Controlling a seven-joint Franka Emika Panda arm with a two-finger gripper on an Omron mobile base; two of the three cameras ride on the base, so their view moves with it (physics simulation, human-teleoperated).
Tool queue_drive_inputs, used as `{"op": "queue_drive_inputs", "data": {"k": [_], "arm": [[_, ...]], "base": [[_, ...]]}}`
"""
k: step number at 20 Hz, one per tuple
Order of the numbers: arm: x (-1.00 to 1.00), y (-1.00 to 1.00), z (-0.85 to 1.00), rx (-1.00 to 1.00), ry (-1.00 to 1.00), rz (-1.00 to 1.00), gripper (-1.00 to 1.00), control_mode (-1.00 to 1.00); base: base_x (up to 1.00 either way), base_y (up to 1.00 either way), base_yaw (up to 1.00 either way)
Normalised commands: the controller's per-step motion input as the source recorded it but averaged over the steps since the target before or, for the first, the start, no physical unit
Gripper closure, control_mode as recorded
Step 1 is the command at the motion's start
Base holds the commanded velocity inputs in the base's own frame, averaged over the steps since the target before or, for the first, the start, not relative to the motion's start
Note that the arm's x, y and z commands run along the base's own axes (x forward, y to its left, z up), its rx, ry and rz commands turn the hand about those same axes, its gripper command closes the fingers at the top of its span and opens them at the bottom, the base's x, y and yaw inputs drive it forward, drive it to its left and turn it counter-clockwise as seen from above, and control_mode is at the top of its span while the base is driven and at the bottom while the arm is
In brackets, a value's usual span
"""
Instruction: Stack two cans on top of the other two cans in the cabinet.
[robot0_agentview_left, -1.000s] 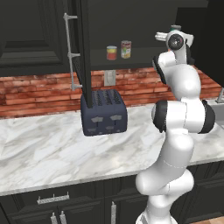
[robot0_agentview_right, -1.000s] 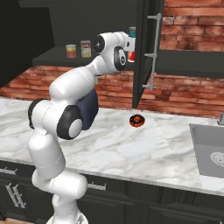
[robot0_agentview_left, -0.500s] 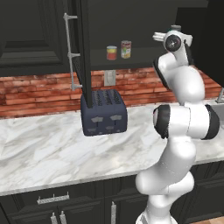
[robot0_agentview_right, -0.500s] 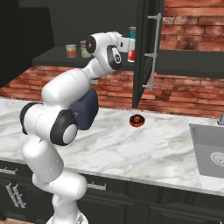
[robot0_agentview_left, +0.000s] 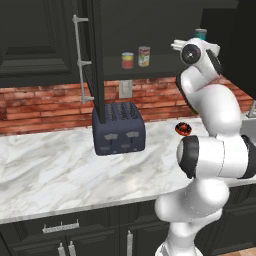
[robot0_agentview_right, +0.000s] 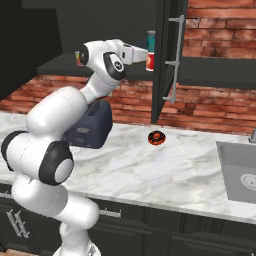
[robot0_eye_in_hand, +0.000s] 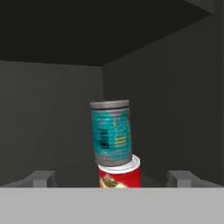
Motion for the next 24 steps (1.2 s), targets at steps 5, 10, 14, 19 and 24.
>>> {"op": "queue_drive_inputs", "data": {"k": [5, 10, 14, 19, 24], "arm": [[-0.46, 0.48, 0.00, 0.00, 0.06, 0.40, -1.00, -1.00], [-0.19, 0.46, 0.20, 0.00, 0.37, 0.47, -1.00, -1.00], [-0.11, 0.44, 0.24, 0.00, 0.41, 0.37, -1.00, -1.00], [-0.18, 0.30, 0.34, 0.00, 0.39, 0.26, -1.00, -1.00], [-0.20, 0.27, 0.23, 0.00, 0.29, 0.17, -1.00, -1.00]], "base": [[0.00, 0.00, 0.00], [0.00, 0.00, 0.00], [0.00, 0.00, 0.00], [0.00, 0.00, 0.00], [0.00, 0.00, 0.00]]}}
